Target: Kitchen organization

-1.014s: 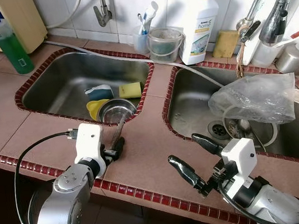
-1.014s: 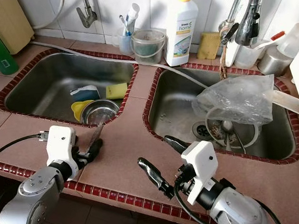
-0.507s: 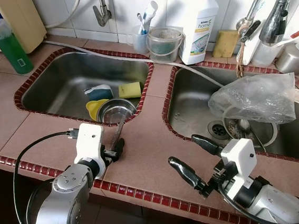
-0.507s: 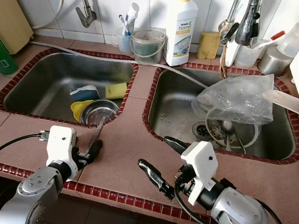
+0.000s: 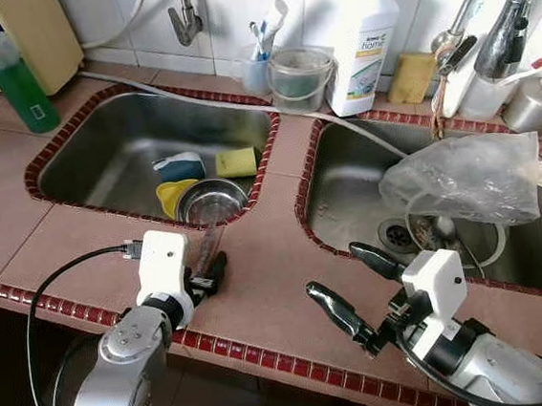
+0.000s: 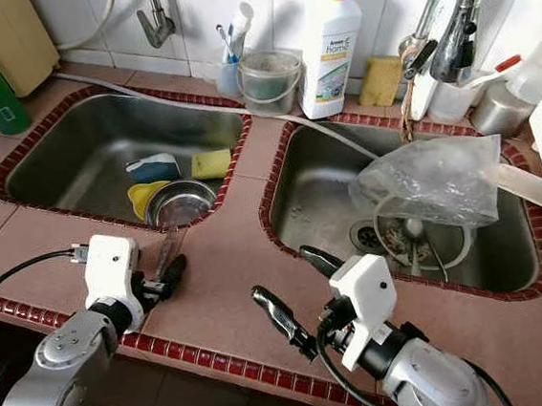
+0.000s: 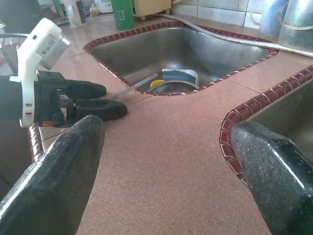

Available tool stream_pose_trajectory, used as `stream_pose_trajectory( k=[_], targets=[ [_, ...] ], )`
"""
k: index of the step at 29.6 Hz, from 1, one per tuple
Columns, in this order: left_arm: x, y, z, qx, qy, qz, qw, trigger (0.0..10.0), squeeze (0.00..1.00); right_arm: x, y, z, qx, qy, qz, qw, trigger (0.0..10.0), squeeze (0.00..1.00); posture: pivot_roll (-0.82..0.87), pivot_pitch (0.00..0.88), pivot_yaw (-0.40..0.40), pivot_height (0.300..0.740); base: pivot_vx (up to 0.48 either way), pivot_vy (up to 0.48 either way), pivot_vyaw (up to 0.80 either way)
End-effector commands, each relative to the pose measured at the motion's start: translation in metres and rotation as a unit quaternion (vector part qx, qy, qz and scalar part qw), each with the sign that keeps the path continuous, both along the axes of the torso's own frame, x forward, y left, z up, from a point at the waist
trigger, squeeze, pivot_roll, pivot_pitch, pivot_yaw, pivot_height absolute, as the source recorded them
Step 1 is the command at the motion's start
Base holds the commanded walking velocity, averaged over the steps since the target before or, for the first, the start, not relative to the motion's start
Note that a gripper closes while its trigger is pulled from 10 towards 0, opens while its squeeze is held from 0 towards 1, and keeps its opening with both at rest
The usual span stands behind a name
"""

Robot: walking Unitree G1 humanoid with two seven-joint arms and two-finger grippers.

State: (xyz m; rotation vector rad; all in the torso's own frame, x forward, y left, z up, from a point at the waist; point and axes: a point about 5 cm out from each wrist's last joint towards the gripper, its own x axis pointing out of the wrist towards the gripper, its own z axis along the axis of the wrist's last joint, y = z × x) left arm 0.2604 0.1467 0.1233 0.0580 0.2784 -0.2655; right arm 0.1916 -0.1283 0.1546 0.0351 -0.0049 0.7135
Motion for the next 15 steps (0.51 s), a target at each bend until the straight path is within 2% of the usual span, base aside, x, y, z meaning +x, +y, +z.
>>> stream_pose_trajectory(
  k=[1, 7, 8, 9, 10, 15],
  targets=[
    [-0.0065, -0.0036, -0.0202, 0.008, 0.048, -0.01, 0.999, 10.0, 0.0, -0.0016, -0.0013, 0.0049, 0.003, -0.006, 0.001, 1.0, 10.0, 0.0, -0.17, 0.18, -0.016, 0.74, 0.0, 0.0, 0.0],
    [-0.0066, -0.0041, -0.0188, 0.005, 0.035, -0.015, 0.999, 10.0, 0.0, -0.0009, -0.0019, 0.0057, 0.002, -0.008, 0.001, 1.0, 10.0, 0.0, -0.17, 0.178, -0.016, 0.74, 0.0, 0.0, 0.0],
    [-0.0066, -0.0042, -0.0189, 0.009, 0.032, -0.017, 0.999, 3.8, 0.0, -0.0006, -0.0019, 0.006, 0.002, -0.008, 0.001, 1.0, 10.0, 0.0, -0.17, 0.178, -0.015, 0.74, 0.0, 0.0, 0.0],
    [-0.0066, -0.0041, -0.0188, 0.01, 0.031, -0.017, 0.999, 3.0, 0.0, -0.0006, -0.0019, 0.0062, 0.002, -0.009, 0.0, 1.0, 10.0, 0.0, -0.17, 0.178, -0.015, 0.74, 0.0, 0.0, 0.0],
    [-0.0065, -0.0042, -0.0185, 0.008, 0.029, -0.018, 0.999, 0.0, 0.0, -0.0004, -0.0019, 0.0062, 0.002, -0.009, 0.0, 1.0, 10.0, 0.0, -0.17, 0.177, -0.016, 0.74, 0.0, 0.0, 0.0],
    [-0.0063, -0.0058, -0.0154, 0.005, 0.021, -0.024, 0.999, 0.0, 0.0, -0.0003, -0.0014, 0.0065, 0.004, -0.009, -0.001, 1.0, 10.0, 0.0, -0.17, 0.176, -0.014, 0.74, 0.0, 0.0, 0.0]
  ],
)
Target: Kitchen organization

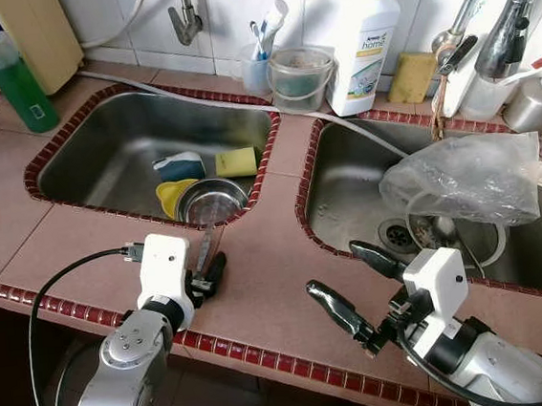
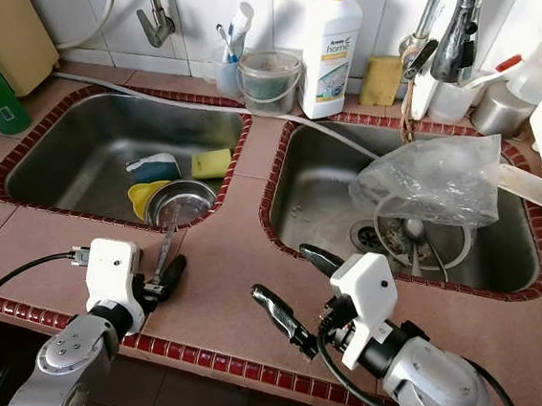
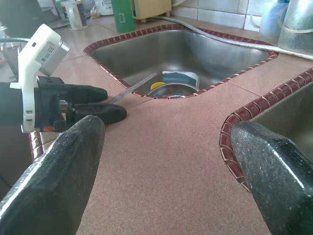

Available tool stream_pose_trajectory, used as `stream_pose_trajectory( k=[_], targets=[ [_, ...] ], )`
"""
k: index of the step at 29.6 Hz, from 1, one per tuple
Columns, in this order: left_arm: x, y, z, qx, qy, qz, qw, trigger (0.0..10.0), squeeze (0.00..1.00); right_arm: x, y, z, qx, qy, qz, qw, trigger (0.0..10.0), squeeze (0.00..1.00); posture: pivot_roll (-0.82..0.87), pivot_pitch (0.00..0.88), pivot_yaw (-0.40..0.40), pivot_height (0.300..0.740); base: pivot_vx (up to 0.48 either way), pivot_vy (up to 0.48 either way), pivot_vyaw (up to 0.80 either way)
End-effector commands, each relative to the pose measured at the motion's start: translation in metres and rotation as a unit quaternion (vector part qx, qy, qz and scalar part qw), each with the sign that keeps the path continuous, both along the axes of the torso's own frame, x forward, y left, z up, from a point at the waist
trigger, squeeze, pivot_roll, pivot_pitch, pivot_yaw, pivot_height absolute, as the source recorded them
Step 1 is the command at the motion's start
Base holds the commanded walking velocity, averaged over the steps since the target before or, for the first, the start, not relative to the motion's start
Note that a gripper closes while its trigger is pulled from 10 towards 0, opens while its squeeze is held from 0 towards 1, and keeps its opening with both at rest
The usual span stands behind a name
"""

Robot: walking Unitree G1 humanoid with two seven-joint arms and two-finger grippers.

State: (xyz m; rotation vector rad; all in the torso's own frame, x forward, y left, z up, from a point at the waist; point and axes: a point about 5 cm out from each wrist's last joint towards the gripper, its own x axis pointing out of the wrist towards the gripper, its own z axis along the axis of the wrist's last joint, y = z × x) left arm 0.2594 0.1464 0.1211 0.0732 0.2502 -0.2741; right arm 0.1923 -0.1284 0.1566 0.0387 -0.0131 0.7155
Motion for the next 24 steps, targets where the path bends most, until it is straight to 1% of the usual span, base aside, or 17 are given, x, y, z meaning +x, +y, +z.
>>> stream_pose_trajectory(
  k=[1, 7, 24],
  targets=[
    [-0.0052, -0.0055, -0.0129, 0.001, 0.035, -0.018, 0.999, 0.0, 0.0, -0.0009, -0.0013, 0.0046, 0.001, -0.006, -0.002, 1.0, 10.0, 0.0, -0.17, 0.176, -0.014, 0.74, 0.0, 0.0, 0.0],
    [-0.0044, -0.0062, -0.0117, 0.006, 0.03, -0.022, 0.999, 0.0, 0.0, -0.0009, -0.0015, 0.0049, 0.002, -0.007, -0.002, 1.0, 10.0, 0.0, -0.17, 0.176, -0.016, 0.74, 0.0, 0.0, 0.0],
    [-0.0046, -0.0082, -0.0097, 0.0, 0.026, -0.024, 0.999, 0.0, 0.0, -0.0009, -0.002, 0.0049, 0.001, -0.006, 0.0, 1.0, 10.0, 0.0, -0.17, 0.178, -0.02, 0.74, 0.0, 0.0, 0.0]
  ],
)
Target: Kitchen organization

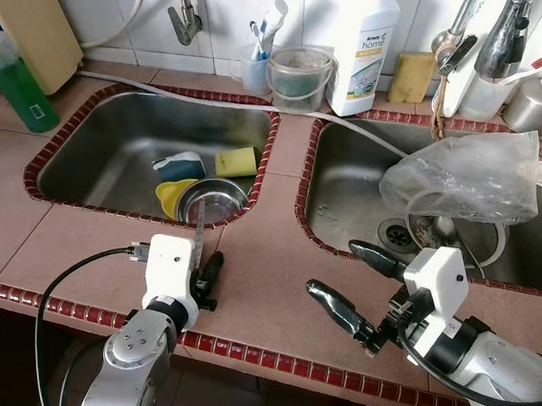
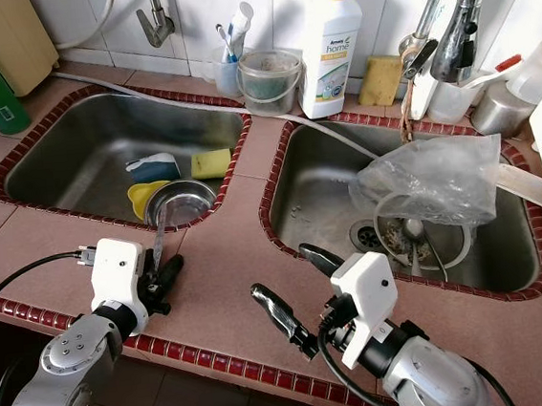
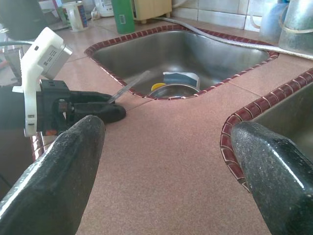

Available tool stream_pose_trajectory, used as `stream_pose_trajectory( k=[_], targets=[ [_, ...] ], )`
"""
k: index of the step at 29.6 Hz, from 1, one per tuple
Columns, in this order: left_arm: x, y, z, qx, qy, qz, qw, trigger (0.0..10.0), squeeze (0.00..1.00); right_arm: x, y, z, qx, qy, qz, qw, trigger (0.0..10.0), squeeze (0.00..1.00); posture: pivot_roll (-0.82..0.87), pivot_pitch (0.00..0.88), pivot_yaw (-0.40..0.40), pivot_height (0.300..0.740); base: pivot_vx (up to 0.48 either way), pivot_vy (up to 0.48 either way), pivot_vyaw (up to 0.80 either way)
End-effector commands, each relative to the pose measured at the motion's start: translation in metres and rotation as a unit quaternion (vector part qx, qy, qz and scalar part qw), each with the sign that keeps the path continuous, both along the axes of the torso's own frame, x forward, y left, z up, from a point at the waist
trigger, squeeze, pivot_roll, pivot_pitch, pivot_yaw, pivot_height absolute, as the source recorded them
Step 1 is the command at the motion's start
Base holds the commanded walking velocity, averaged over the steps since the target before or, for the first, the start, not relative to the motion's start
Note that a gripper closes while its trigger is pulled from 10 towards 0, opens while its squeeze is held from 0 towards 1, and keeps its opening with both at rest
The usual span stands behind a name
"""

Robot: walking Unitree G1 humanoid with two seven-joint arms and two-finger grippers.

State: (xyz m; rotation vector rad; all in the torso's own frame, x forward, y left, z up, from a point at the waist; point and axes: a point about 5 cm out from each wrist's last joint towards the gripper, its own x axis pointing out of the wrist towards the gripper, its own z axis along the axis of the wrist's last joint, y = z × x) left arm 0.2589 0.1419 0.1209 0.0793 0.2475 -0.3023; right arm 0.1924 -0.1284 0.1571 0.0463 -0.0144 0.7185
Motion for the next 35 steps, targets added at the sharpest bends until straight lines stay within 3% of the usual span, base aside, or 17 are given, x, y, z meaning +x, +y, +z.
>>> stream_pose_trajectory(
  k=[1, 19, 32, 33, 34, 35],
  targets=[
    [-0.004, -0.004, -0.009, 0.0, 0.027, -0.011, 1.0, 0.0, 0.0, -0.001, -0.002, 0.004, -0.002, -0.006, -0.001, 1.0, 10.0, 0.0, -0.17, 0.177, -0.021, 0.74, 0.0, 0.0, 0.0],
    [-0.002, -0.006, -0.006, -0.01, 0.025, -0.011, 1.0, 0.0, 0.0, -0.001, 0.0, 0.004, -0.001, -0.005, 0.0, 1.0, 10.0, 0.0, -0.17, 0.177, -0.018, 0.74, 0.0, 0.0, 0.0],
    [0.012, -0.008, 0.025, -0.036, -0.019, -0.01, 0.999, 0.0, 0.0, 0.002, 0.004, 0.002, 0.005, -0.009, 0.002, 1.0, 10.0, 0.0, -0.16, 0.147, -0.009, 0.74, 0.0, 0.0, 0.0],
    [0.013, -0.008, 0.027, -0.038, -0.022, -0.009, 0.999, 2.5, 0.0, 0.002, 0.005, 0.002, 0.006, -0.01, 0.002, 1.0, 10.0, 0.0, -0.16, 0.147, -0.009, 0.74, 0.0, 0.0, 0.0],
    [0.016, -0.009, 0.032, -0.044, -0.03, -0.008, 0.999, 10.0, 0.0, 0.003, 0.006, 0.002, 0.008, -0.011, 0.002, 1.0, 10.0, 0.0, -0.16, 0.14, -0.008, 0.74, 0.0, 0.0, 0.0],
    [0.018, -0.009, 0.035, -0.046, -0.037, -0.007, 0.998, 10.0, 0.0, 0.003, 0.007, 0.002, 0.009, -0.011, 0.002, 1.0, 10.0, 0.0, -0.15, 0.136, -0.007, 0.74, 0.0, 0.0, 0.0]
  ],
)
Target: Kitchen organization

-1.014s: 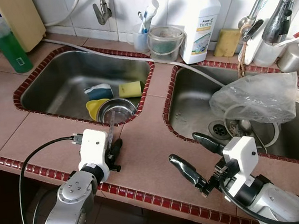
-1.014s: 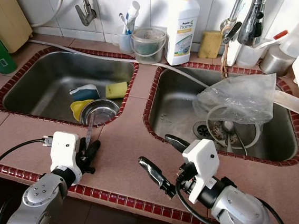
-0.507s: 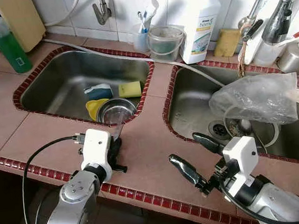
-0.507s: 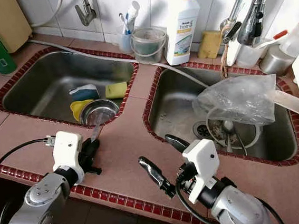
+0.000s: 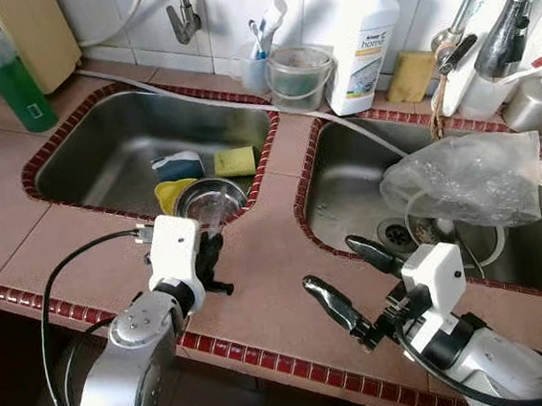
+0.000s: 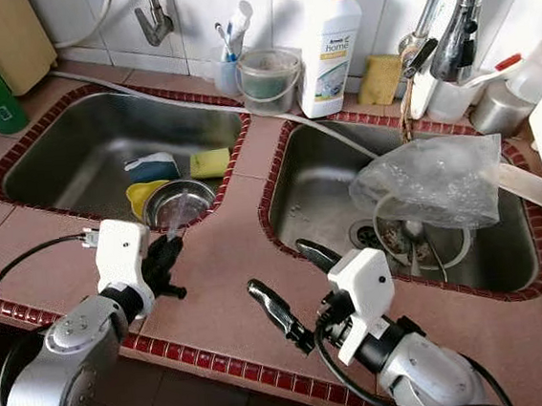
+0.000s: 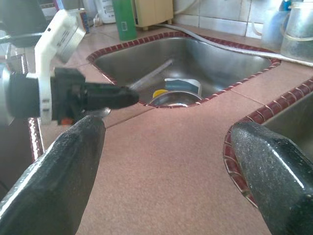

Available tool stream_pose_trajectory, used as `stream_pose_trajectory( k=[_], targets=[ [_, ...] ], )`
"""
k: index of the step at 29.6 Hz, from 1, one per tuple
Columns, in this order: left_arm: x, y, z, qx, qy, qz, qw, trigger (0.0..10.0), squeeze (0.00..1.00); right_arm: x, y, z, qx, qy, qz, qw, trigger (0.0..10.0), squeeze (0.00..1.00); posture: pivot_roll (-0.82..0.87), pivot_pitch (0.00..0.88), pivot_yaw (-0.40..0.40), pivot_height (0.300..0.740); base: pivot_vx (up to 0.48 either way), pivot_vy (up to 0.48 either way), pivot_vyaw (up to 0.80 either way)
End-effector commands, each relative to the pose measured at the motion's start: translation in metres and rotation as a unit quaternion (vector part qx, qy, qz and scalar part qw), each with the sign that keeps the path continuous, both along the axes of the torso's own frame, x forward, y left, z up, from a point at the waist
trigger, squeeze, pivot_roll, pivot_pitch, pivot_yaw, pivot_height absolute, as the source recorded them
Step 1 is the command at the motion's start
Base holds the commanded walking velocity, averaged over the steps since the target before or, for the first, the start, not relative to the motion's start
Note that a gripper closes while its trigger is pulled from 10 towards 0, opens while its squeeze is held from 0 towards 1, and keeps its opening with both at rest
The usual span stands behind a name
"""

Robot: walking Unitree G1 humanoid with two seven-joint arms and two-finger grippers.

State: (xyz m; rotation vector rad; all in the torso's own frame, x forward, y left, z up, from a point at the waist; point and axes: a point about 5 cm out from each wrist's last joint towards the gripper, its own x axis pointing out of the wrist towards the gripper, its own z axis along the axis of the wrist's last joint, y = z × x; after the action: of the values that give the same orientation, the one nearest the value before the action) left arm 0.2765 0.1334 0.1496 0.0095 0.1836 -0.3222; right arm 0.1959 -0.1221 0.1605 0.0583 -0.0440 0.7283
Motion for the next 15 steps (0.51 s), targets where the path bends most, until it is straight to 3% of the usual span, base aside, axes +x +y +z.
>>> stream_pose_trajectory(
  k=[1, 15],
  targets=[
    [0.002, -0.001, 0.009, -0.007, -0.016, 0.0, 1.0, 10.0, 0.0, 0.0, 0.001, -0.002, -0.001, 0.0, -0.003, 1.0, 10.0, 0.0, -0.15, 0.136, -0.007, 0.74, 0.0, 0.0, 0.0],
    [0.013, 0.009, 0.015, 0.032, -0.044, 0.03, 0.998, 10.0, 0.0, 0.014, 0.006, 0.004, 0.023, -0.026, -0.033, 0.999, 10.0, 0.0, -0.14, 0.104, -0.005, 0.74, 0.0, 0.0, 0.0]
  ],
)
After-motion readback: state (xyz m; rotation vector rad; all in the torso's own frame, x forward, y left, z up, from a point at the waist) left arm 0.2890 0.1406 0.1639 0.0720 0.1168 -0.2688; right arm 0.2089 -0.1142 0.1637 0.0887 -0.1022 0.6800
